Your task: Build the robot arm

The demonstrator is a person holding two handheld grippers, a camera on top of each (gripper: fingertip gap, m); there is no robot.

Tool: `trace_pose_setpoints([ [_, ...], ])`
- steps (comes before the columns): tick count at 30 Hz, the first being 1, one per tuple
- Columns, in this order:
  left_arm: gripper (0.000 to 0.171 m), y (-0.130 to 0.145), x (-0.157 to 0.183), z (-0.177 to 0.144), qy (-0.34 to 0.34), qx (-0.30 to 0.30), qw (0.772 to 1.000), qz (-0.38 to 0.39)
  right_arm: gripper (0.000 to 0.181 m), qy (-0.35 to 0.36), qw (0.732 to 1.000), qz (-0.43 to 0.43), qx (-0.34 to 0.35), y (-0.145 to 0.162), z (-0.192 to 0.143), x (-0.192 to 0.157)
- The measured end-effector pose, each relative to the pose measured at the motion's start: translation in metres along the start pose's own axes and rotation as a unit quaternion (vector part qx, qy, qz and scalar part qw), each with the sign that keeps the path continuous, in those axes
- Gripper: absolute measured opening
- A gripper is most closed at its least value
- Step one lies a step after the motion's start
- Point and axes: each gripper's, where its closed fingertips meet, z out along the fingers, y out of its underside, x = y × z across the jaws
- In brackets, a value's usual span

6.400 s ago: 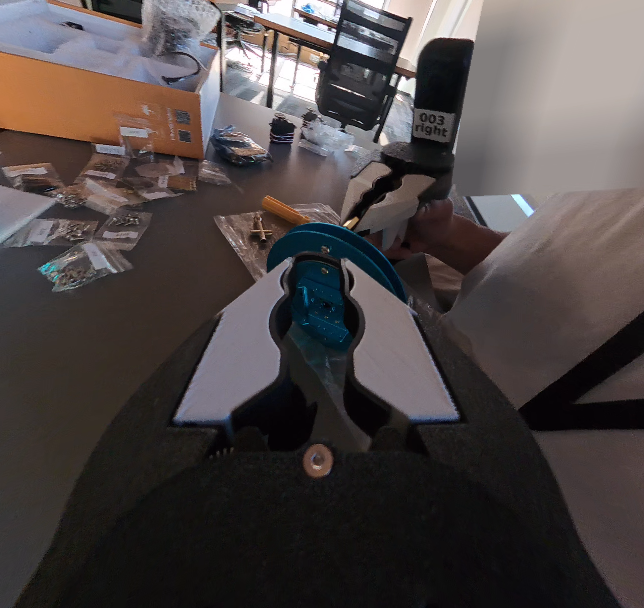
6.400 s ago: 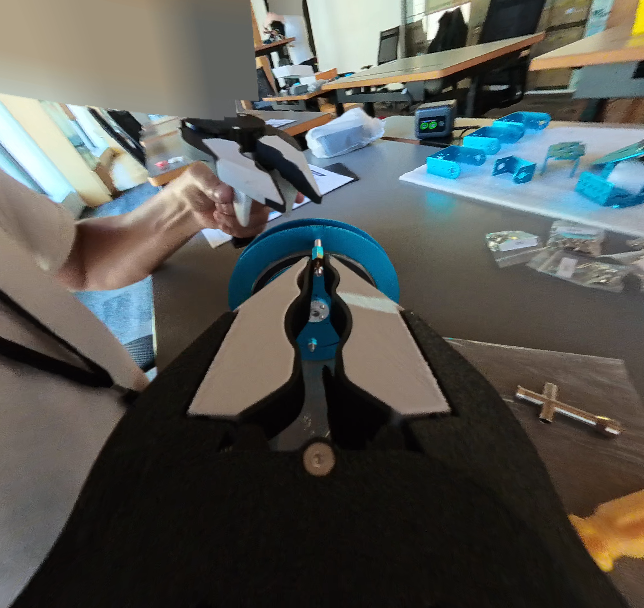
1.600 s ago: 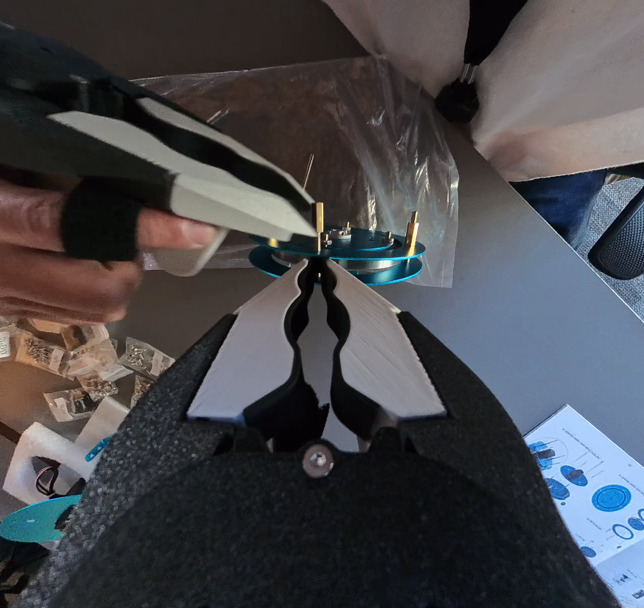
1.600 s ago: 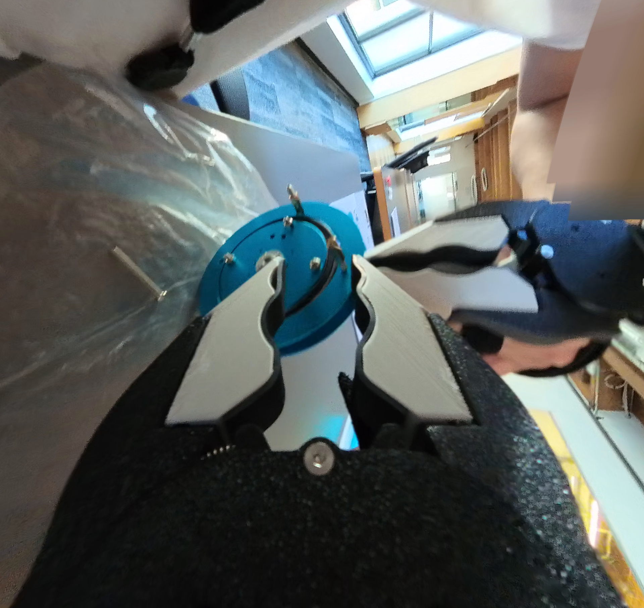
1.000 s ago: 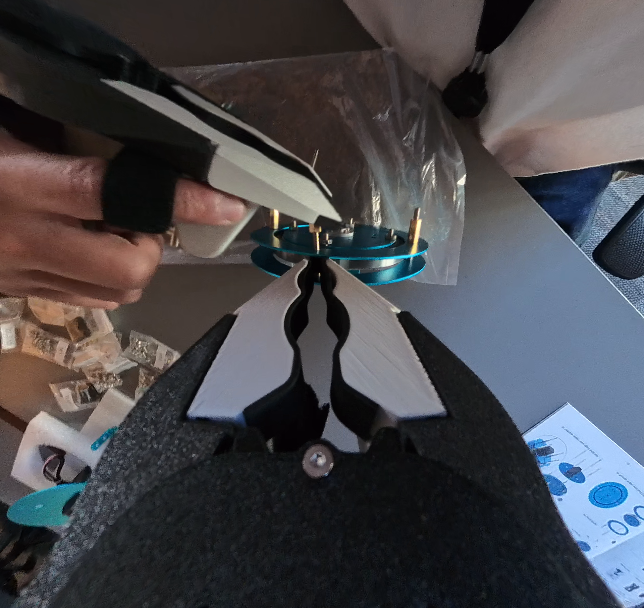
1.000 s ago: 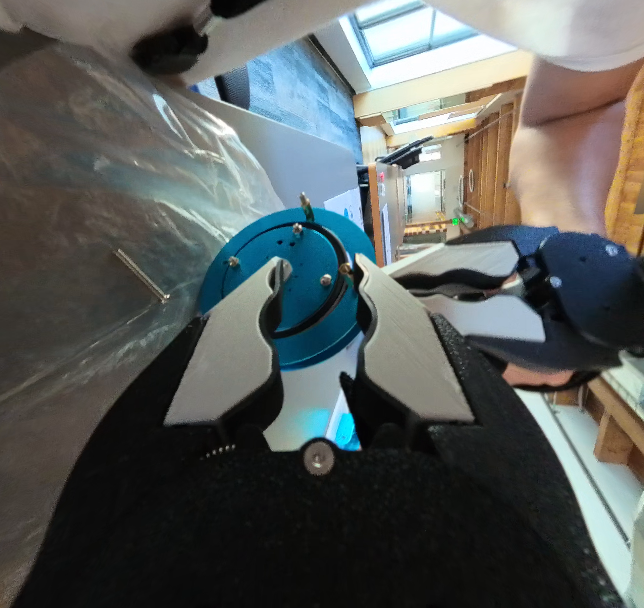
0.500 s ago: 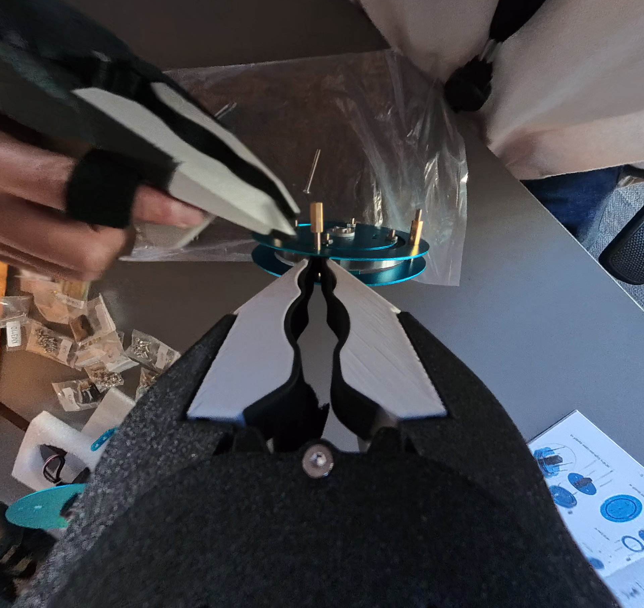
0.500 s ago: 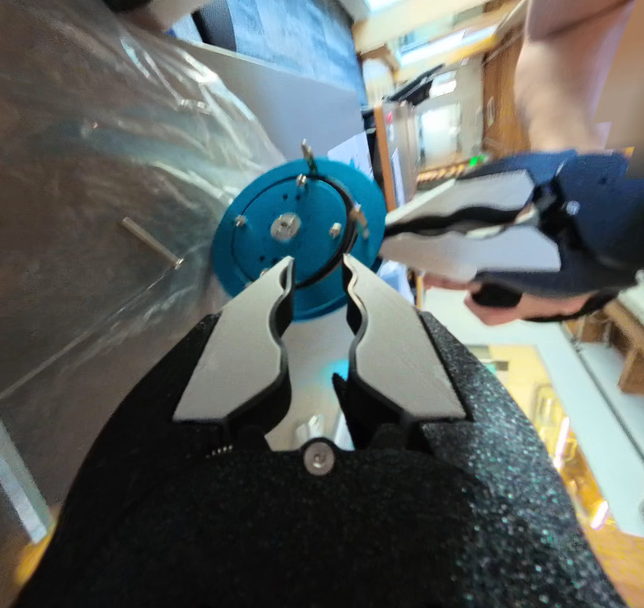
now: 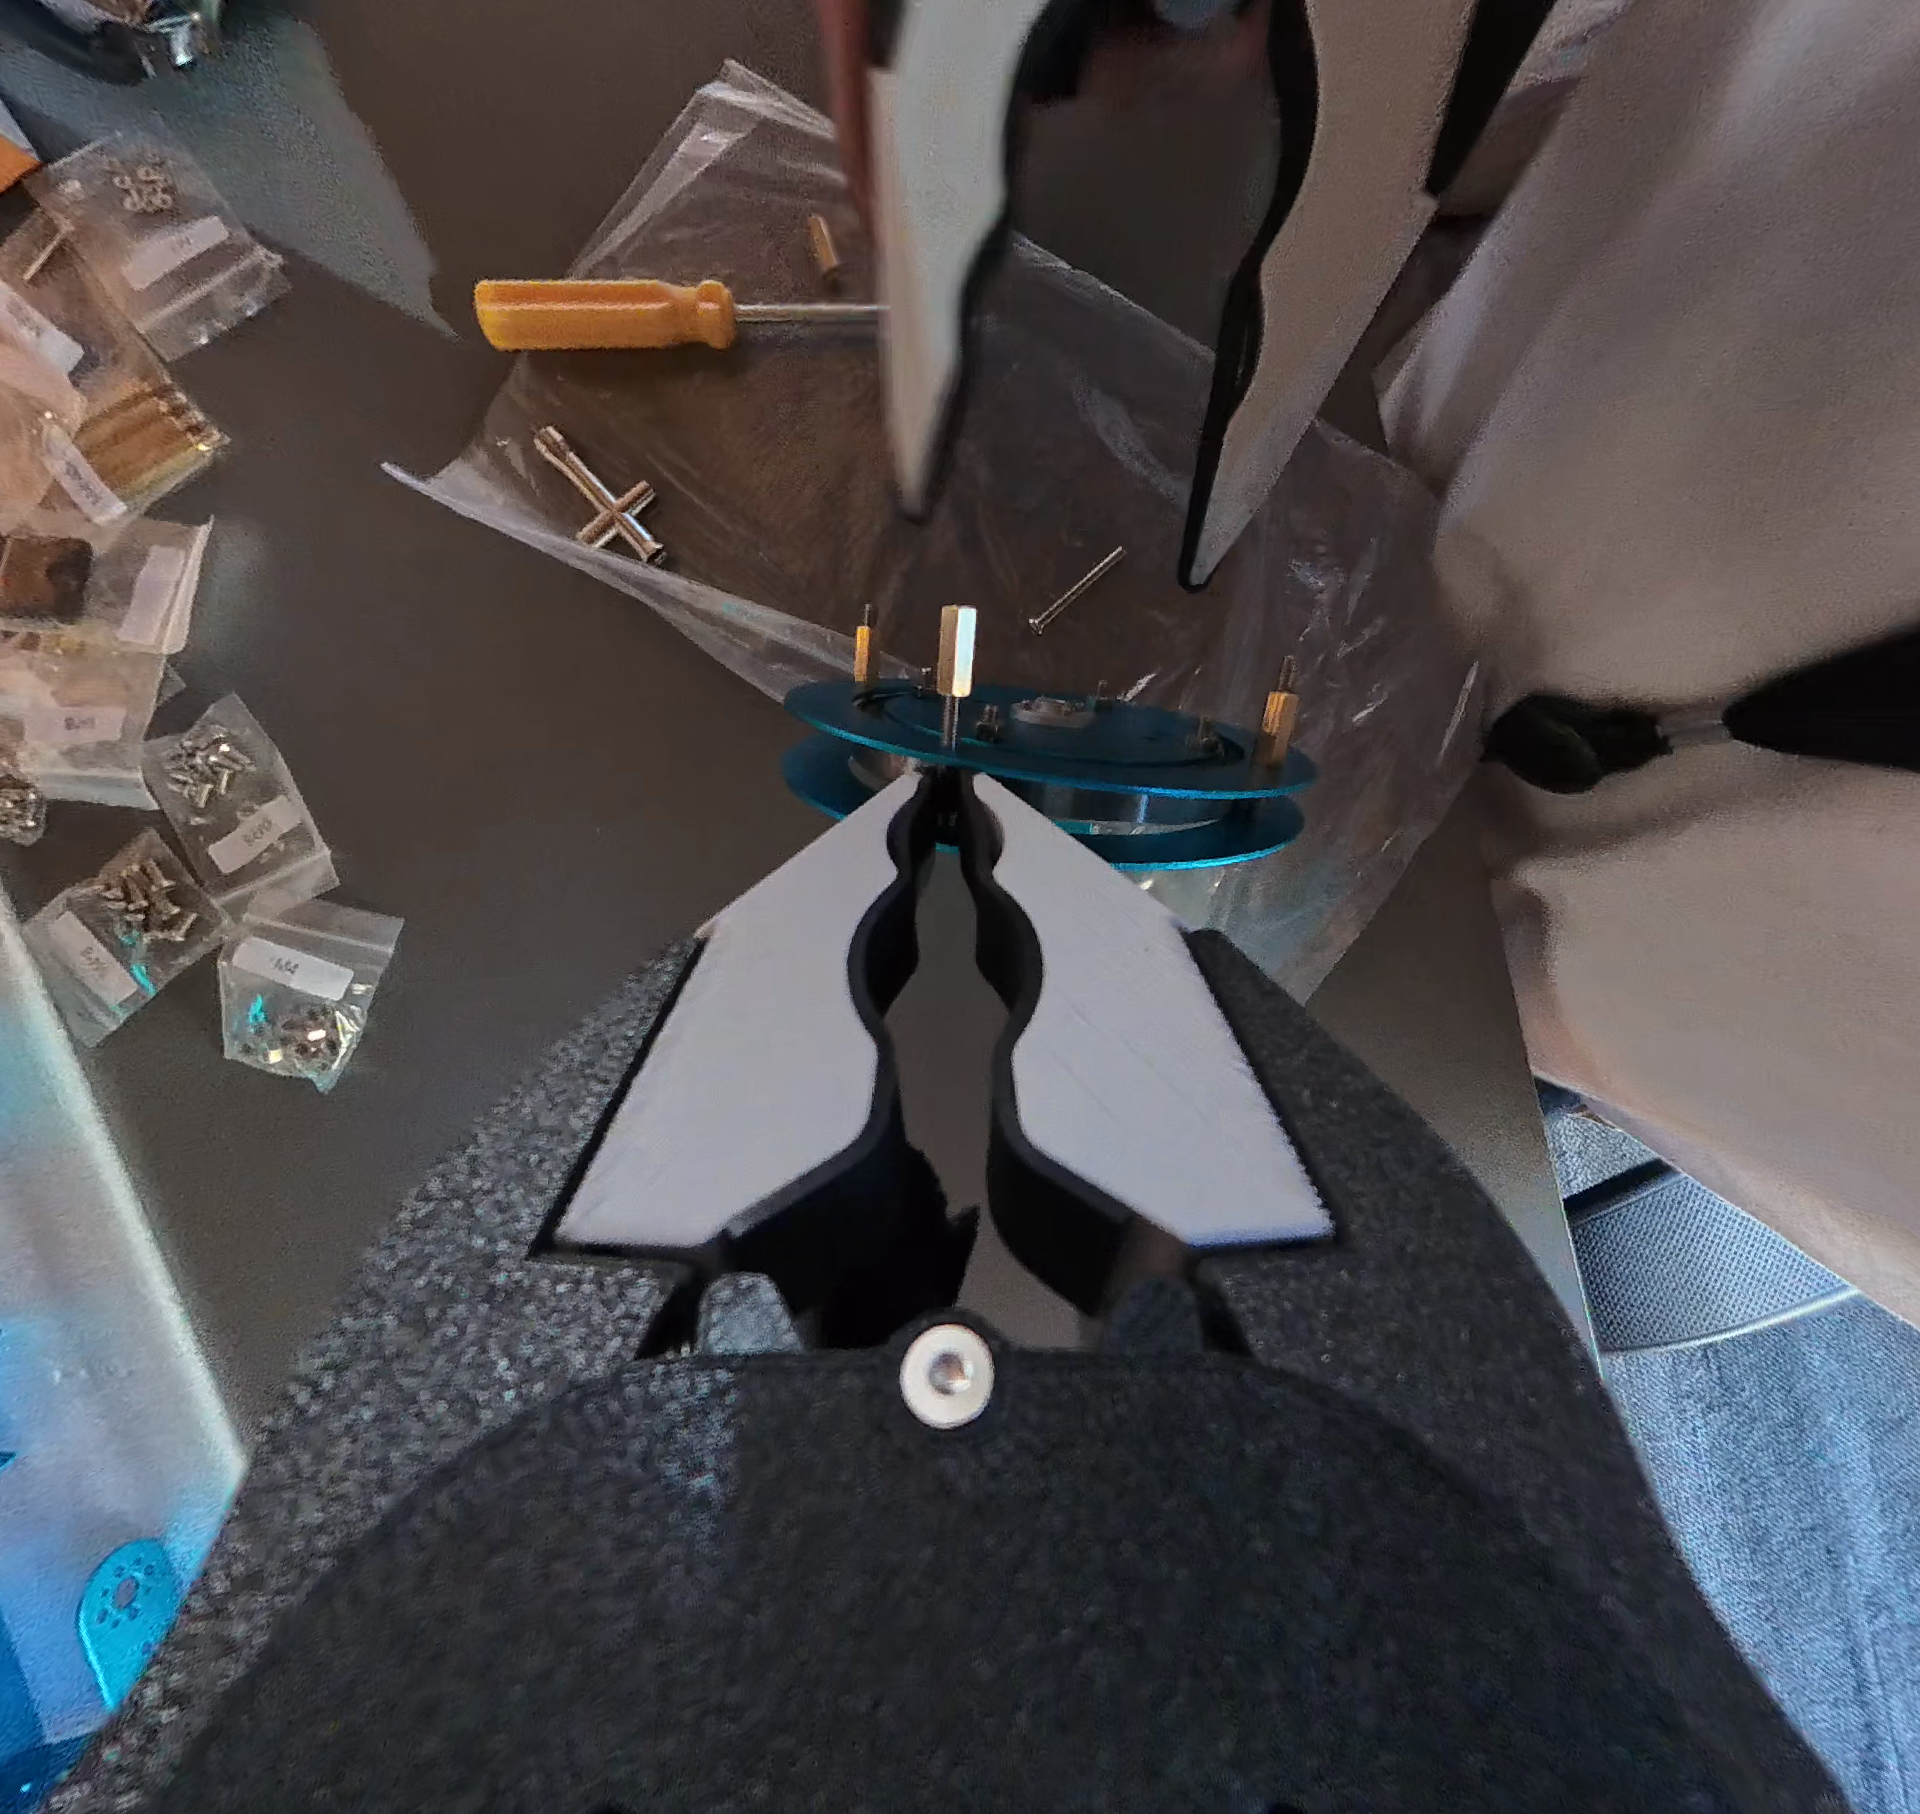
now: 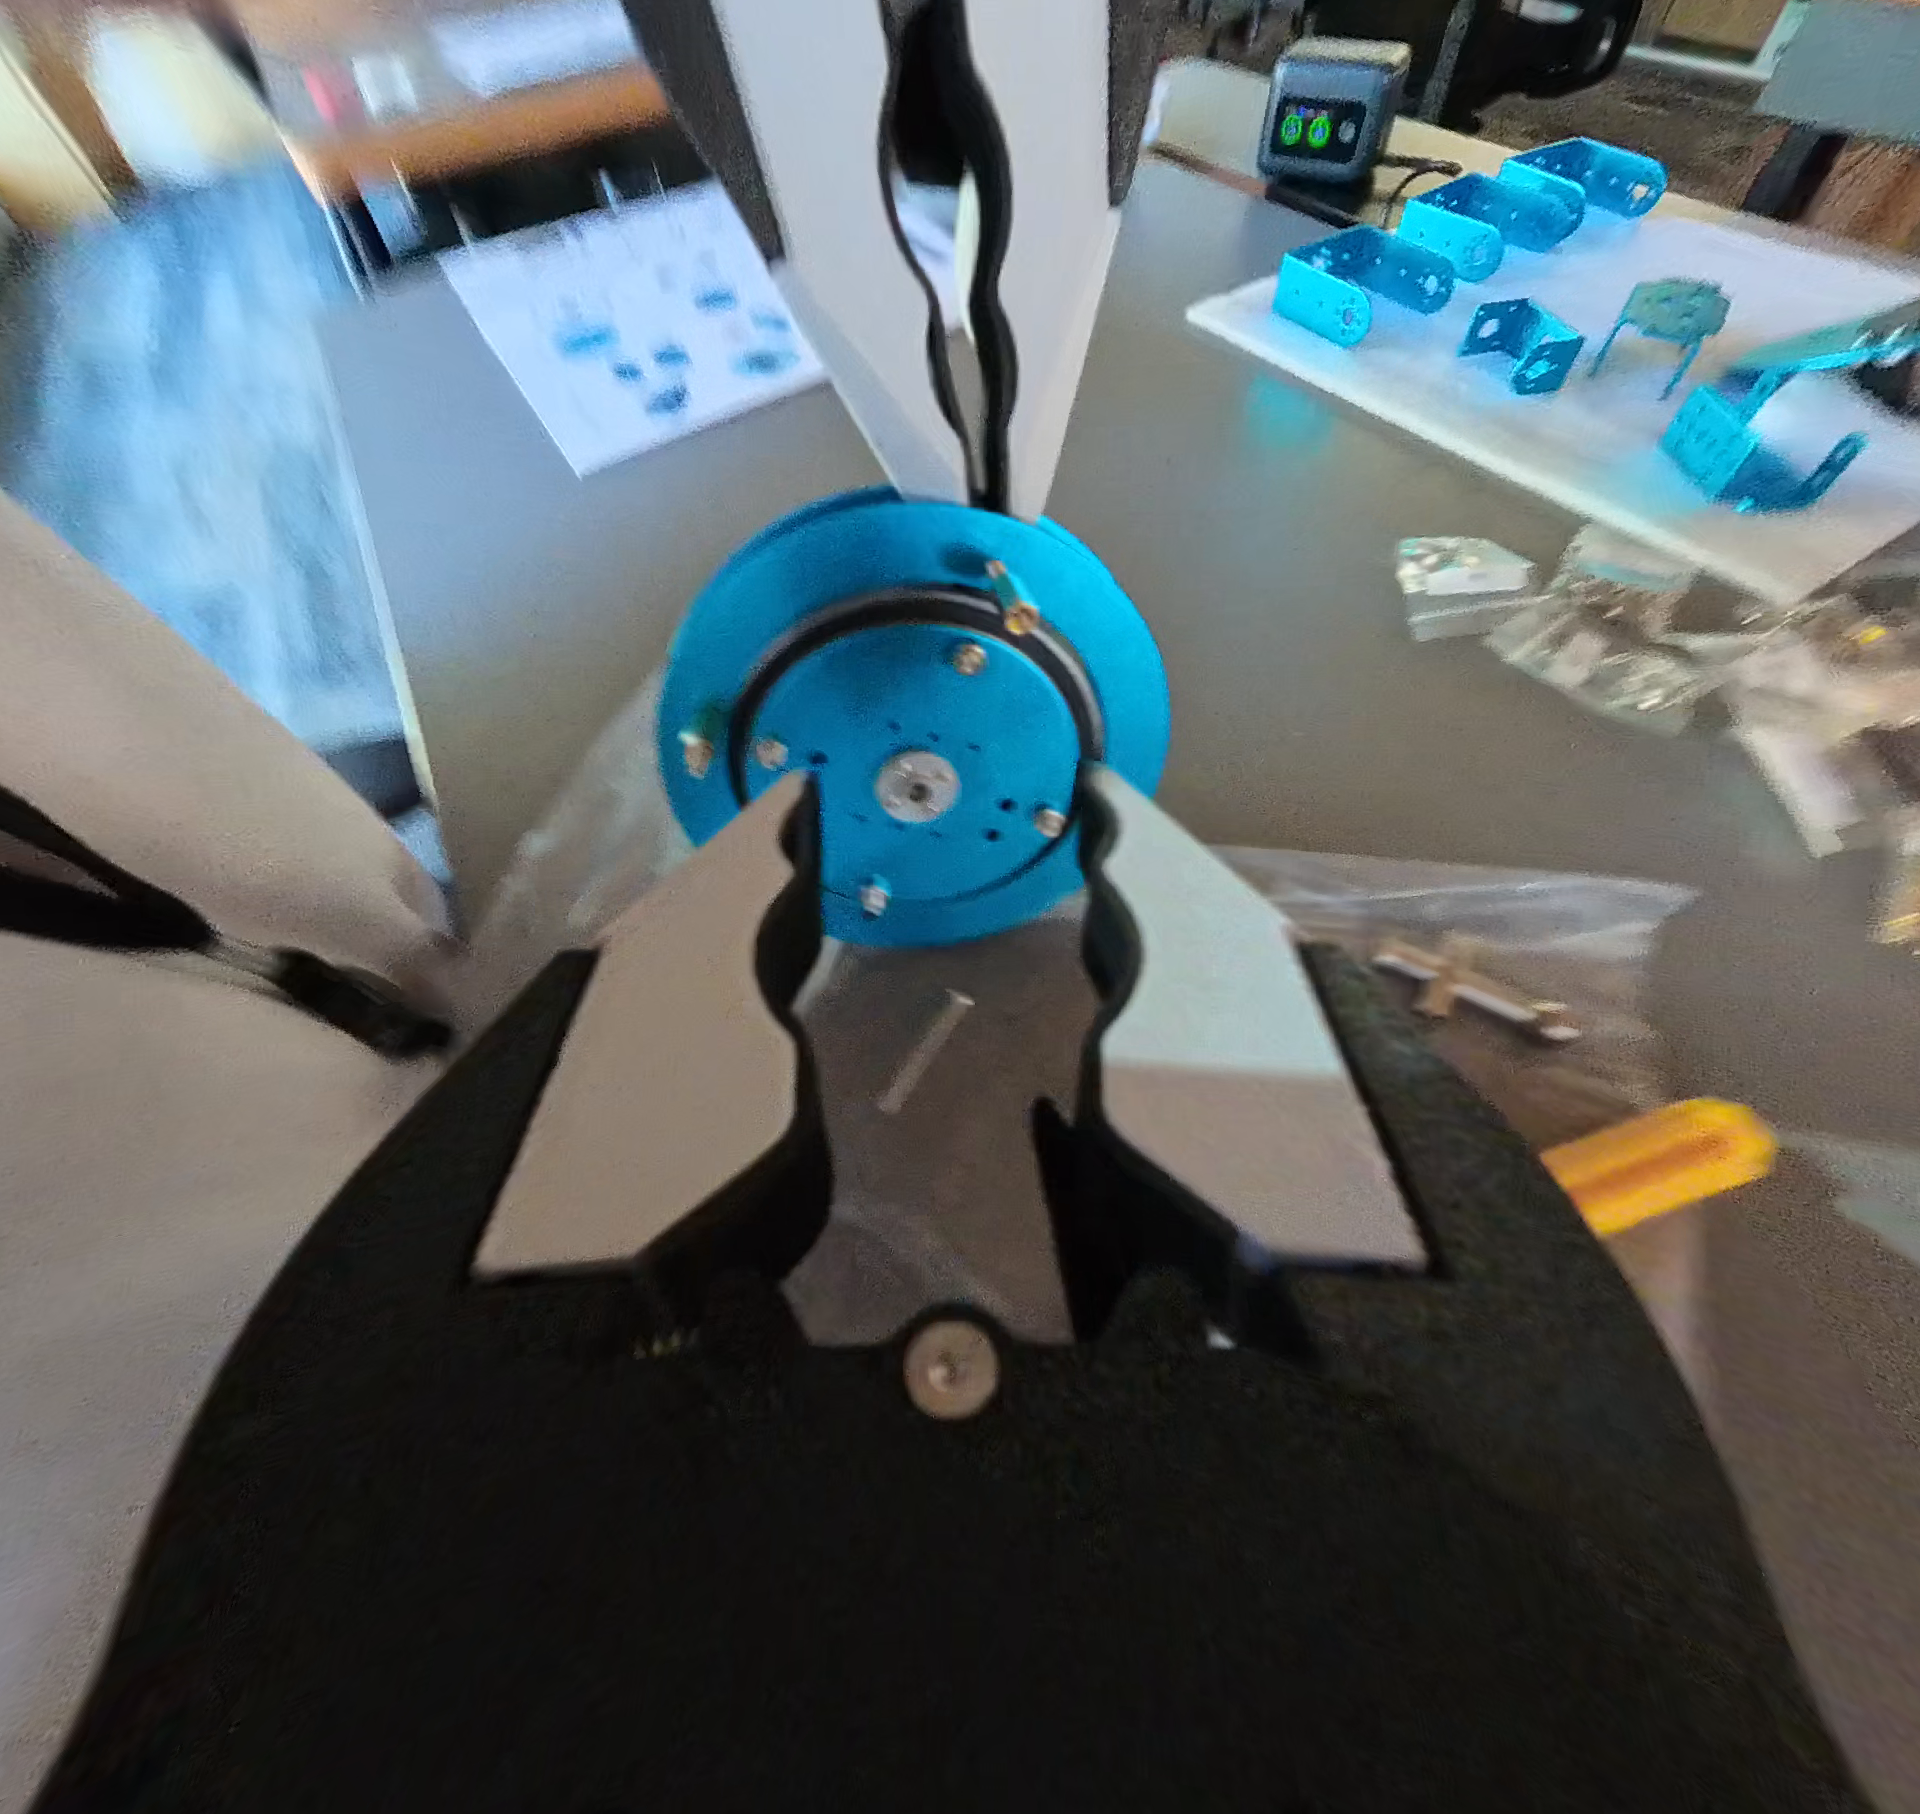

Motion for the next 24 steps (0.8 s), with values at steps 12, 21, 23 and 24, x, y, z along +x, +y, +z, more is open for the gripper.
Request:
trace_pose_setpoints([
  [12, 0.003, -0.021, 0.007, 0.011, 0.002, -0.014, 1.0, 0.028, 0.024, 0.048, 0.997, 0.055, 0.001, 0.016, -0.032, 0.017],
  [21, 0.003, -0.023, 0.018, 0.01, -0.043, -0.038, 0.997, 0.042, 0.026, 0.001, 0.999, -0.001, 0.044, -0.013, -0.011, -0.008],
  [23, 0.003, -0.02, 0.021, 0.008, -0.048, -0.039, 0.997, 0.036, 0.025, -0.016, 0.999, 0.012, 0.044, -0.017, -0.008, -0.007],
  [24, 0.003, -0.019, 0.023, 0.007, -0.049, -0.039, 0.997, 0.035, 0.025, -0.026, 0.999, 0.017, 0.044, -0.018, -0.008, -0.007],
])
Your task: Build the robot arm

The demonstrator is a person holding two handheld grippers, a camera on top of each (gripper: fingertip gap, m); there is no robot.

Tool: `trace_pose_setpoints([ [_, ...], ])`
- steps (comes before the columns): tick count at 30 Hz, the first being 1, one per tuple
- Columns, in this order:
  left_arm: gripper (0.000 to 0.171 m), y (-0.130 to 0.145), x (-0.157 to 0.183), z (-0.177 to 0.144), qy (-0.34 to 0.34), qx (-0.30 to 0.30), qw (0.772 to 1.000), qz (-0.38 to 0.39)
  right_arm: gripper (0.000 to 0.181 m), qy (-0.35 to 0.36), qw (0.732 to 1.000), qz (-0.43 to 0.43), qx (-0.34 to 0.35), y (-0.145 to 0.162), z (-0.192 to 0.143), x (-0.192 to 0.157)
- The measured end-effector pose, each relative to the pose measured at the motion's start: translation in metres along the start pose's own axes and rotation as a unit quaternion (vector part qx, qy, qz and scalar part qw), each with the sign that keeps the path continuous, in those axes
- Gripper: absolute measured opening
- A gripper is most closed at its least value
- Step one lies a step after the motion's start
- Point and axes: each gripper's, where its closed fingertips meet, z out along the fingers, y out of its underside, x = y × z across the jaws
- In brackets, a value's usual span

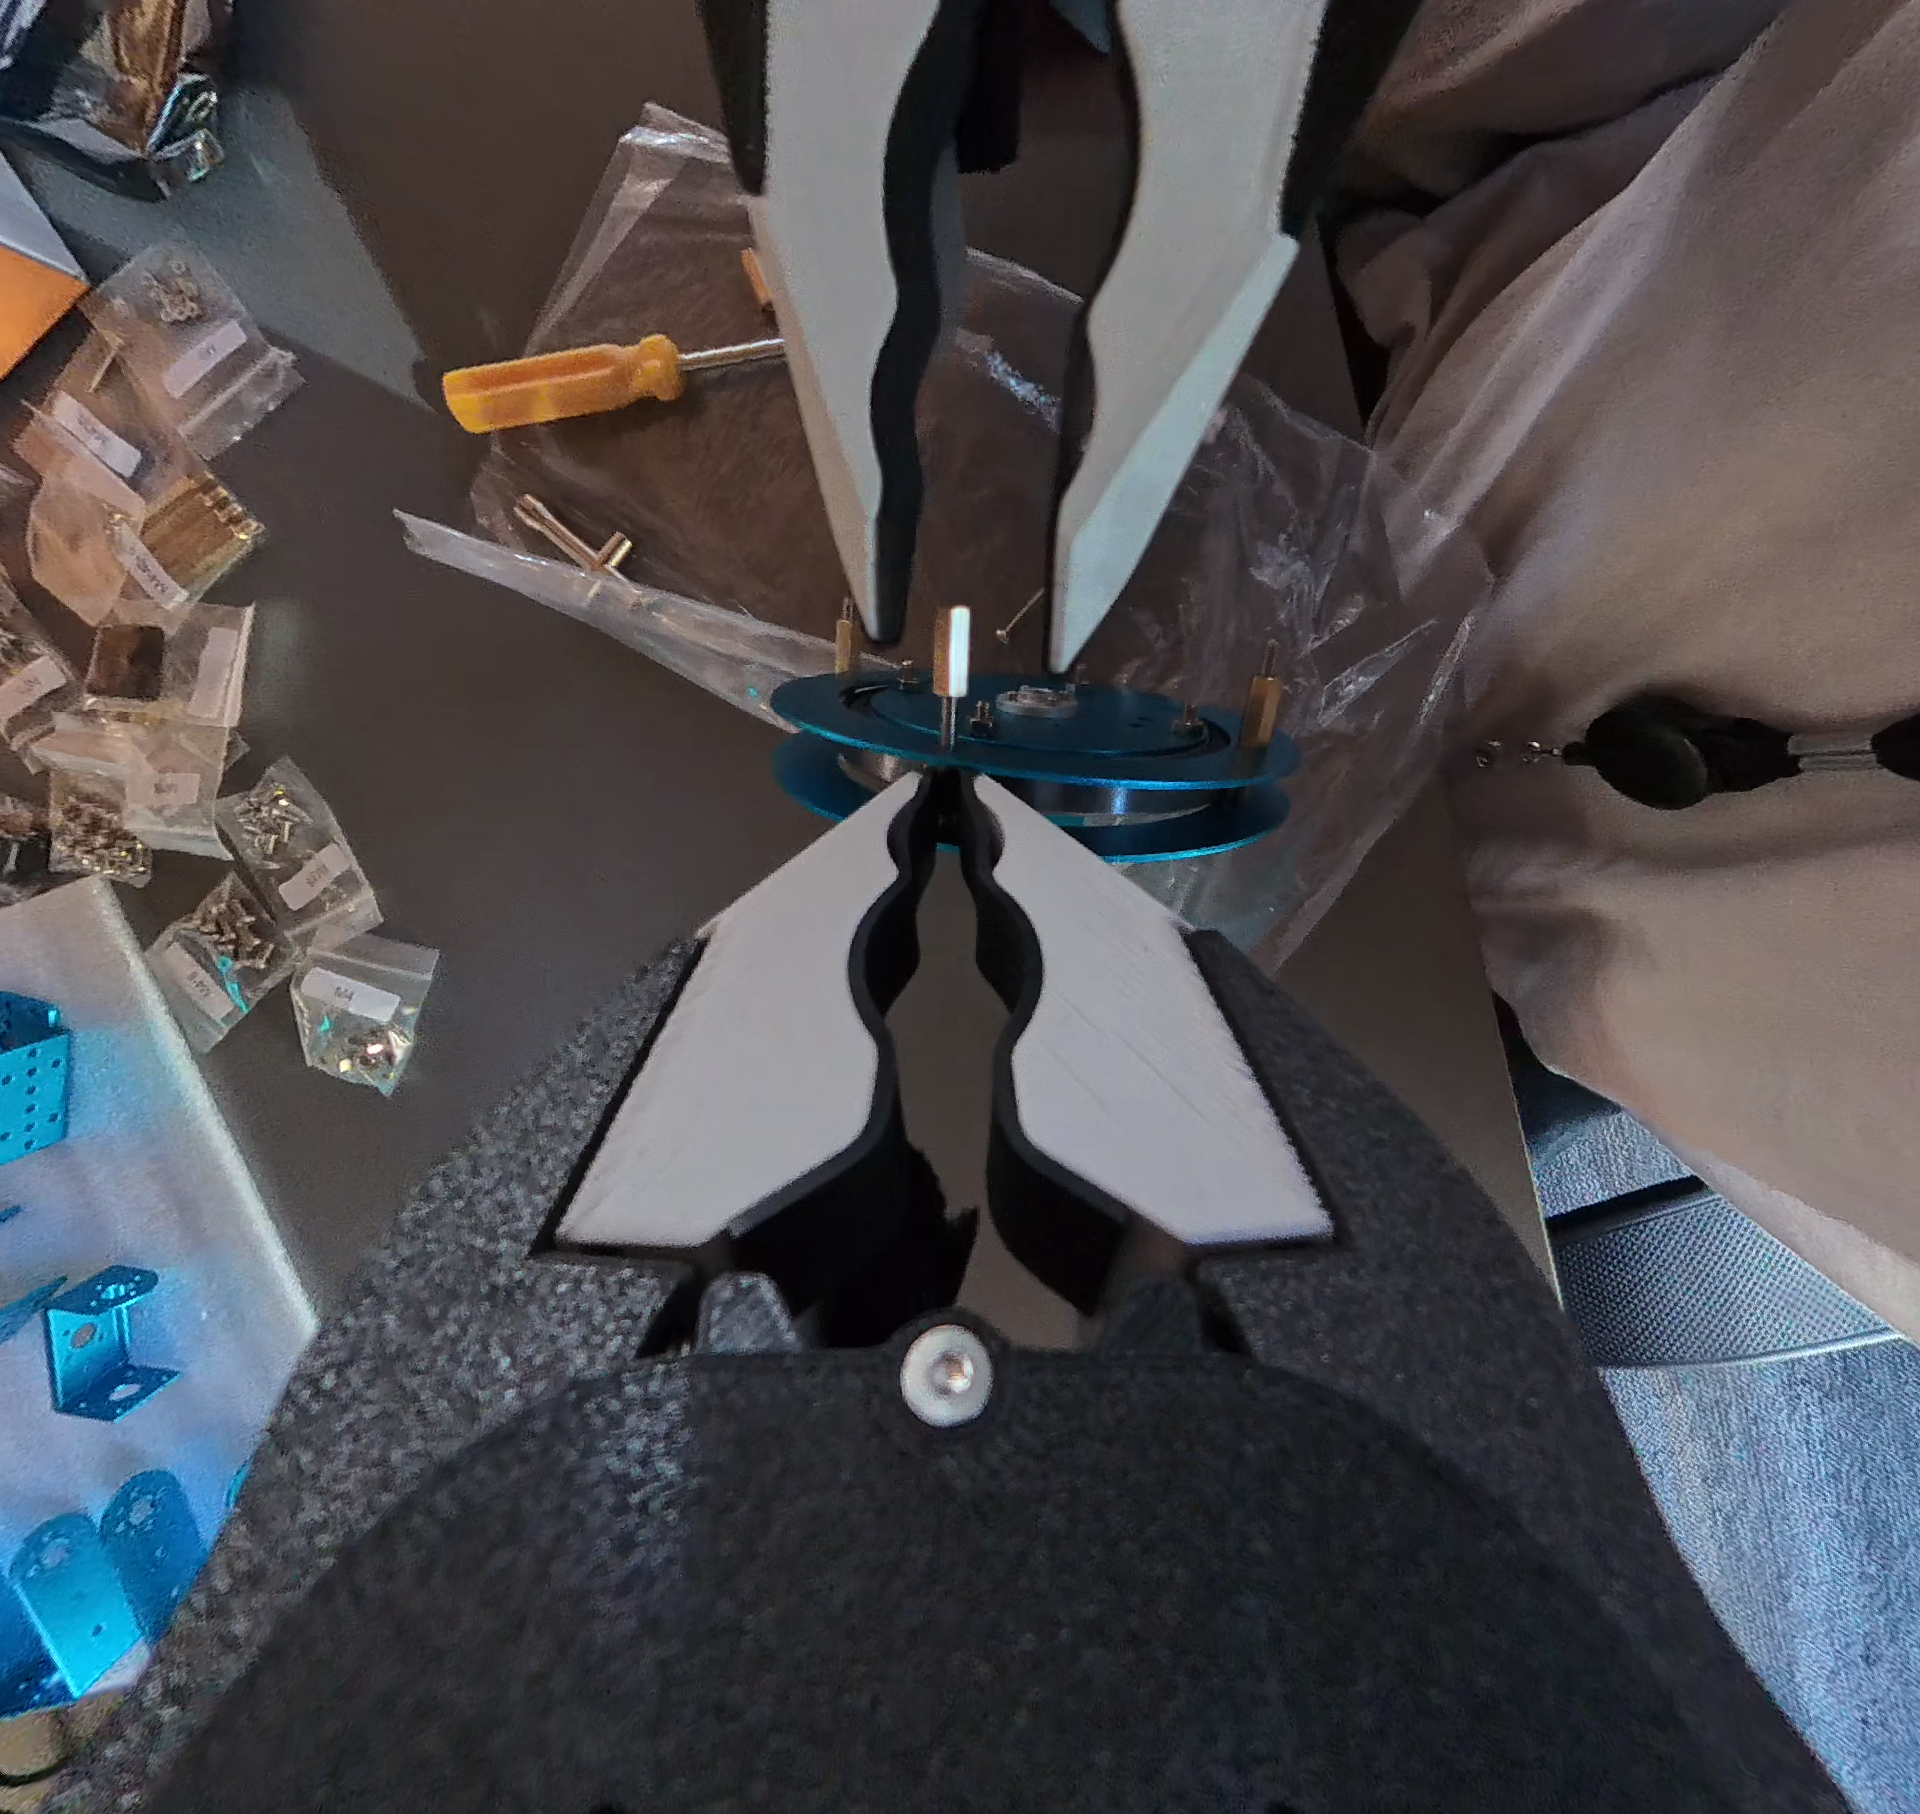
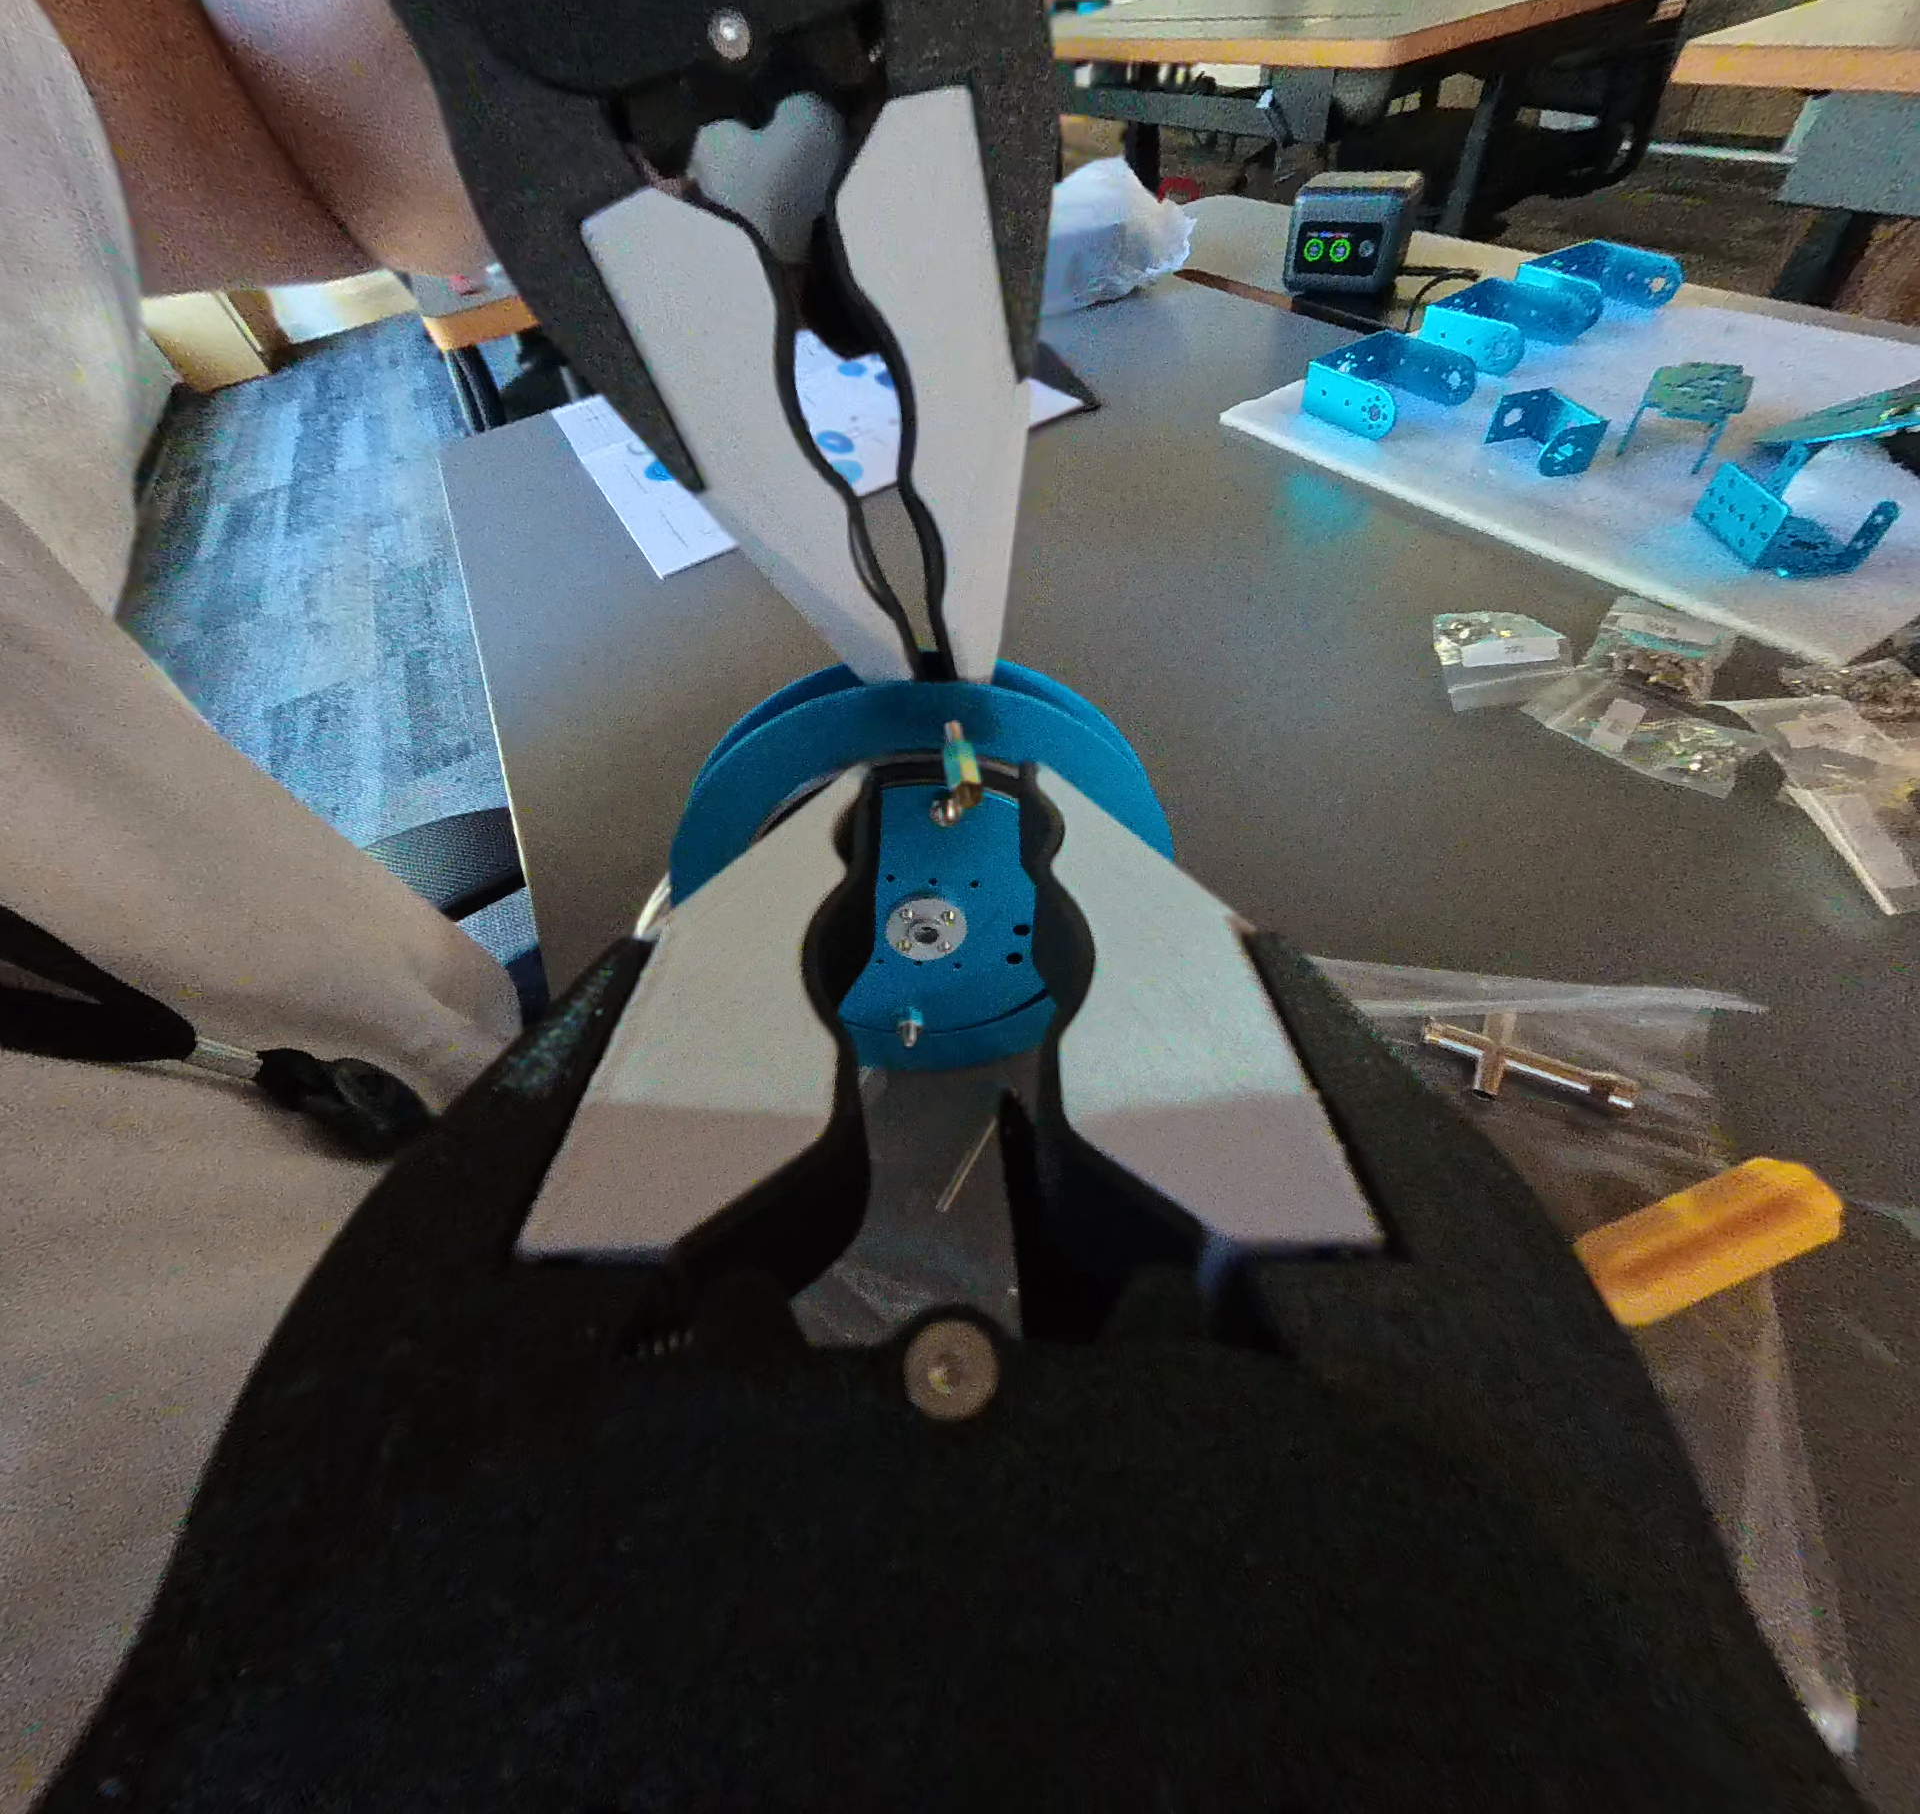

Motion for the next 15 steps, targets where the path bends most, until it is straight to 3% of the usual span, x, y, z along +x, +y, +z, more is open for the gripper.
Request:
trace_pose_setpoints([
  [5, 0.003, 0.002, 0.004, -0.002, -0.006, 0.002, 1.0, -0.008, 0.007, -0.014, 1.0, -0.02, 0.0, -0.002, 0.004, -0.004],
  [15, 0.003, 0.017, 0.014, -0.008, -0.021, 0.021, 0.999, -0.032, 0.004, -0.058, 0.997, -0.048, -0.018, -0.003, 0.023, -0.017],
])
